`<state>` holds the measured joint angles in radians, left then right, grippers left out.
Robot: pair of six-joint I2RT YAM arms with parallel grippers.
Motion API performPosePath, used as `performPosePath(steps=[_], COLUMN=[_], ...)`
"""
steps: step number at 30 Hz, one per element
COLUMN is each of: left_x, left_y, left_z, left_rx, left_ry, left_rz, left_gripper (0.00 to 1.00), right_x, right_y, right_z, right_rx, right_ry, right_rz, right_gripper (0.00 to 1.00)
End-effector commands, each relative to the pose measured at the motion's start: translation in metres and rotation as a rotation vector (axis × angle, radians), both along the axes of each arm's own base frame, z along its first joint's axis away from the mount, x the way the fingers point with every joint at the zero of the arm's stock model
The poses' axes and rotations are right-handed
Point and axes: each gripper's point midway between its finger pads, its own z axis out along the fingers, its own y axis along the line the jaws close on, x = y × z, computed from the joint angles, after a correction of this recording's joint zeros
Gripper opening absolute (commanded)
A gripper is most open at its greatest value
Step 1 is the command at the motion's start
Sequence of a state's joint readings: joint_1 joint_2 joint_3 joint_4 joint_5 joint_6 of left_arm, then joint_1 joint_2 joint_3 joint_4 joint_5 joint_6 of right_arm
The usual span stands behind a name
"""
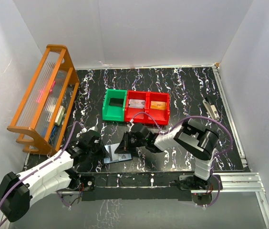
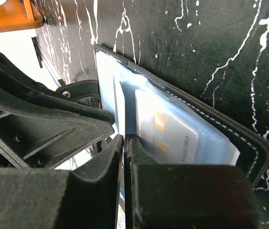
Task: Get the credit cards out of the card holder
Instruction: Remove the credit card from the card holder.
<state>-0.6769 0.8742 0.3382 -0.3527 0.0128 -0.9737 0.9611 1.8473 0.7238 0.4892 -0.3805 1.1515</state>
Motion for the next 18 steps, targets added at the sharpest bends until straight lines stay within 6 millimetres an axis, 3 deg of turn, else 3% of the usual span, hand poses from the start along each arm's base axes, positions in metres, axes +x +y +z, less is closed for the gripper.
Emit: performPosePath(steps=[1,5,12,18], left_x=[-0.014,-0.014,-0.005,0.009], left_y=[0.018,0.016,0.011,-0.001], left_z=[-0.014,-0.010,0.001,0.024], left_rx=[0.069,0.064,0.057,0.018], left_ry=[0.048,0.045,0.013,-0.070], left_rz=[0.021,0.004,-0.014,-0.063], left_gripper=[0.17,0.18,0.18,0.30], right_x=[0.017,0.017,0.009,0.017], right_y=[0.005,-0.010,-0.018,-0.026], right_z=[0.023,0.016,0.036,0.057], right_rx=[0.020,-0.054,-0.012,0.006], right_ry=[-0.082,-0.104,-0.144,-0.245], right_rz=[-0.037,-0.046,-0.021,-0.052], right_gripper=[0.00,0.00,0.00,0.00])
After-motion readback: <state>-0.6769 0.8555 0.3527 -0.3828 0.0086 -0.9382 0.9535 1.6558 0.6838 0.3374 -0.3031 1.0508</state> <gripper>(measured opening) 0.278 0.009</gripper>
